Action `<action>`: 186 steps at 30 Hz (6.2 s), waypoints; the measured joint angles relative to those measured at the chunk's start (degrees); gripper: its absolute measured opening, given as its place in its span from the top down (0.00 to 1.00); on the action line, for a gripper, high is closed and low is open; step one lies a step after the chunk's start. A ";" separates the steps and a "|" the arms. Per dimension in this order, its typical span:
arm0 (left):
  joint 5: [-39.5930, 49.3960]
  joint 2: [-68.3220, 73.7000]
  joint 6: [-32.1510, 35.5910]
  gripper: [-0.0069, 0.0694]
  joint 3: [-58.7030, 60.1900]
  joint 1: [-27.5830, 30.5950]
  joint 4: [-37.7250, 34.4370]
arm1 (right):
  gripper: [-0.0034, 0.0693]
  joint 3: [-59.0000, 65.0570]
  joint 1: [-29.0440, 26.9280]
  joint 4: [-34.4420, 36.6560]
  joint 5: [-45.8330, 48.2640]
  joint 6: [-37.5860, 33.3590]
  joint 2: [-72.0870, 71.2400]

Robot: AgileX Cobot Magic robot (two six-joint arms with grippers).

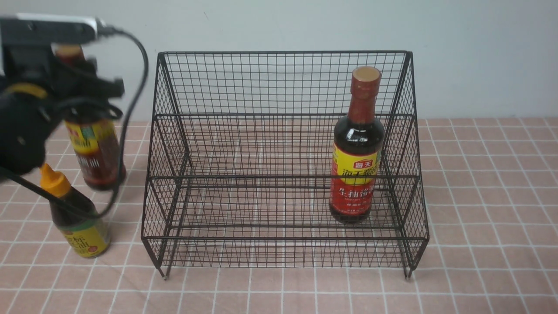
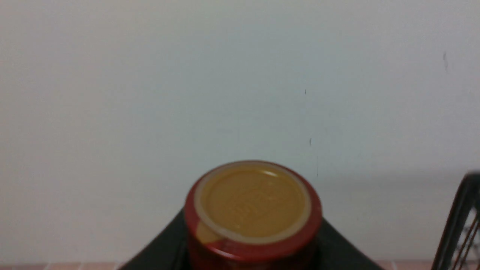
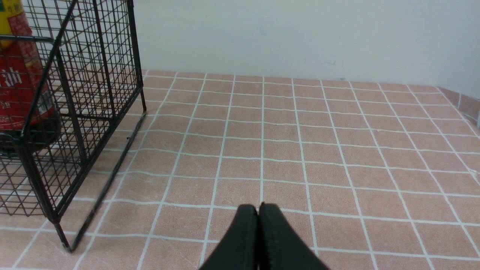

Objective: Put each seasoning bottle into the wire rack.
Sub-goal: Use the left arm to put the condiment bottle back on the shelf, then use the left arm to grab the condiment bottle closest to it

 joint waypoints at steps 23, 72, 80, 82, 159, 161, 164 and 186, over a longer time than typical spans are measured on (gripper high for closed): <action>9.19 -9.40 0.11 0.57 -22.71 -12.57 1.23 | 0.97 0.00 0.00 0.00 0.00 0.00 0.00; 33.44 9.54 -0.25 0.57 -22.79 -16.45 2.57 | 0.97 0.00 0.00 0.00 0.00 -1.18 0.00; 33.61 10.64 -0.25 0.57 -23.03 -16.45 2.76 | 0.97 0.00 0.00 0.00 0.00 -1.18 0.00; 33.54 10.83 -0.25 0.57 -23.09 -16.45 2.76 | 0.97 0.00 0.00 0.00 0.00 -1.25 0.00; 29.18 -14.99 -6.82 0.15 12.37 11.98 2.80 | 0.97 0.00 0.00 0.00 0.00 -1.35 -0.04; 28.49 -12.92 -6.82 0.14 12.37 11.98 2.80 | 0.97 0.00 0.00 0.00 0.00 -1.35 -0.04; 28.03 -10.84 -6.82 0.13 12.37 11.98 2.80 | 0.97 0.00 0.00 0.00 0.00 -1.35 -0.04; 37.63 -9.82 -6.72 0.57 8.88 11.98 2.95 | 0.97 0.00 0.00 0.06 0.00 -1.35 -0.04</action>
